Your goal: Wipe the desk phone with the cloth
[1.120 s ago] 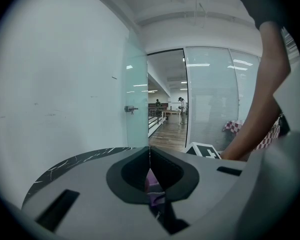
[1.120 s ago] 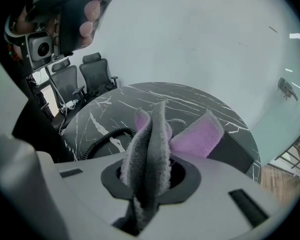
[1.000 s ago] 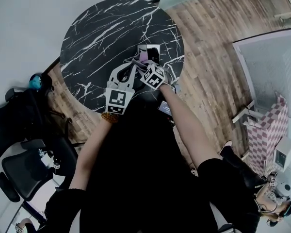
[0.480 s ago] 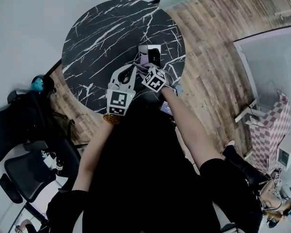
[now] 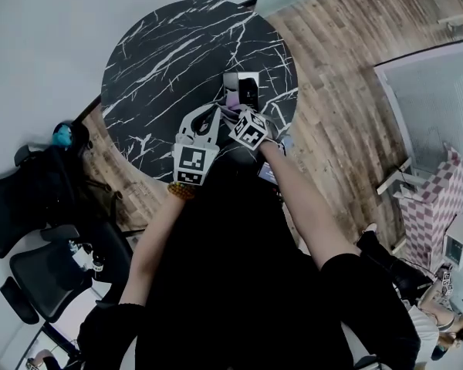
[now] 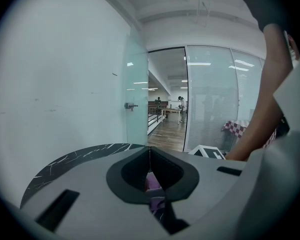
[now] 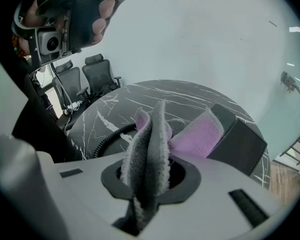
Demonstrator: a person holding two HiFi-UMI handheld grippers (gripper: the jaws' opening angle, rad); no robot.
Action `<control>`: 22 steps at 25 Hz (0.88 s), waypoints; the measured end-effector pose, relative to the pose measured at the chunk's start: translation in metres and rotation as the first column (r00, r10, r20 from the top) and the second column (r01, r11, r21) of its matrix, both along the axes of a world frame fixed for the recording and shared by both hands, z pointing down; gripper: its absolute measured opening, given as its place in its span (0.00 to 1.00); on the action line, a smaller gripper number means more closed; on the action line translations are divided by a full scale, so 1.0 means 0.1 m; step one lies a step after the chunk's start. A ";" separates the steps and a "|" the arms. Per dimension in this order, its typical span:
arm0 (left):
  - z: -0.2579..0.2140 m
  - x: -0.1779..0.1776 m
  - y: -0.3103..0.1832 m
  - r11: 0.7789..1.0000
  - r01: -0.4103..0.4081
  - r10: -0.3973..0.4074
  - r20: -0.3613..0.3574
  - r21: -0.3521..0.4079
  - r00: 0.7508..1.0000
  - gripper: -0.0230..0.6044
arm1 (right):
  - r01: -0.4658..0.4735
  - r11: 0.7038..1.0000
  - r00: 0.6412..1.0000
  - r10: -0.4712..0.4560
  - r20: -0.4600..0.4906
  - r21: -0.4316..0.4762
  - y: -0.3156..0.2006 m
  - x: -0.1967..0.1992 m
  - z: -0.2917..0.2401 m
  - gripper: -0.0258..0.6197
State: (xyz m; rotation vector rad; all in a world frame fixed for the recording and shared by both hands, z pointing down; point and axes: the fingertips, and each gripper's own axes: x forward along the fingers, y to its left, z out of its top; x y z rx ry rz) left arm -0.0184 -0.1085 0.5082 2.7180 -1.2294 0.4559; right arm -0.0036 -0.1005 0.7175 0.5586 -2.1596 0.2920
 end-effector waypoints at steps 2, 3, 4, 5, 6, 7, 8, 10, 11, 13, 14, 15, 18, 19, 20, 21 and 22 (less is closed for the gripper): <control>0.00 -0.01 0.00 1.000 0.001 -0.001 0.000 -0.001 1.000 0.06 | 0.001 1.000 1.000 -0.001 0.001 -0.001 0.01 -0.01 0.00 0.15; 0.00 -0.01 0.00 1.000 0.001 -0.001 0.000 -0.002 1.000 0.06 | 0.002 1.000 1.000 -0.002 0.000 -0.005 0.03 0.00 0.01 0.15; 0.01 -0.01 0.00 1.000 0.000 0.000 0.001 -0.004 1.000 0.06 | 0.003 1.000 1.000 -0.003 -0.002 -0.009 0.04 0.00 0.01 0.15; 0.01 -0.01 0.00 1.000 0.000 0.000 0.001 -0.005 1.000 0.06 | 0.005 1.000 1.000 -0.005 -0.003 -0.012 0.05 -0.01 0.01 0.15; 0.02 -0.01 -0.01 1.000 -0.001 0.001 0.001 -0.006 1.000 0.06 | 0.007 1.000 1.000 -0.007 -0.003 -0.015 0.06 -0.01 0.01 0.15; 0.02 -0.01 -0.01 1.000 -0.001 0.001 0.001 -0.007 1.000 0.06 | 0.009 1.000 1.000 -0.009 -0.004 -0.016 0.07 -0.01 0.02 0.15; 0.03 0.00 -0.01 1.000 -0.001 0.001 0.001 -0.008 1.000 0.06 | 0.011 1.000 1.000 -0.011 -0.004 -0.017 0.07 -0.01 0.03 0.15; 0.03 0.00 -0.01 1.000 -0.001 0.001 0.002 -0.008 1.000 0.06 | 0.017 1.000 1.000 -0.017 -0.007 -0.021 0.10 -0.01 0.06 0.15; 0.03 0.00 0.00 1.000 -0.002 0.002 0.002 -0.008 1.000 0.06 | 0.023 0.999 1.000 -0.023 -0.007 -0.025 0.11 -0.01 0.07 0.15; 0.03 0.00 0.00 1.000 -0.001 0.001 0.003 -0.007 1.000 0.06 | 0.032 0.998 0.999 -0.032 0.004 -0.046 0.13 -0.01 0.07 0.15; 0.02 0.00 0.00 1.000 -0.001 0.001 0.002 -0.007 1.000 0.06 | 0.033 0.997 0.999 -0.031 0.017 -0.065 0.14 0.00 0.06 0.15; 0.02 0.01 0.00 1.000 0.000 0.000 0.001 -0.008 1.000 0.06 | 0.034 0.995 0.999 -0.032 0.032 -0.089 0.16 0.00 0.06 0.15; 0.01 0.00 0.01 1.000 0.004 -0.004 -0.003 -0.006 1.000 0.06 | 0.075 0.984 0.995 -0.062 0.083 -0.162 0.21 0.03 0.06 0.15; 0.01 -0.01 0.01 1.000 0.006 -0.007 -0.005 -0.006 1.000 0.06 | 0.103 0.977 0.990 -0.084 0.110 -0.187 0.24 0.03 0.03 0.15; 0.01 -0.01 0.01 1.000 0.009 -0.009 -0.007 -0.006 1.000 0.06 | 0.135 0.969 0.984 -0.106 0.144 -0.209 0.27 0.03 -0.04 0.15; 0.01 -0.02 0.01 1.000 0.012 -0.012 -0.010 -0.006 1.000 0.06 | 0.164 0.961 0.976 -0.125 0.179 -0.223 0.29 0.04 -0.12 0.15; 0.01 -0.03 0.01 1.000 0.015 -0.015 -0.012 -0.007 1.000 0.06 | 0.189 0.956 0.967 -0.142 0.211 -0.225 0.29 0.04 -0.21 0.15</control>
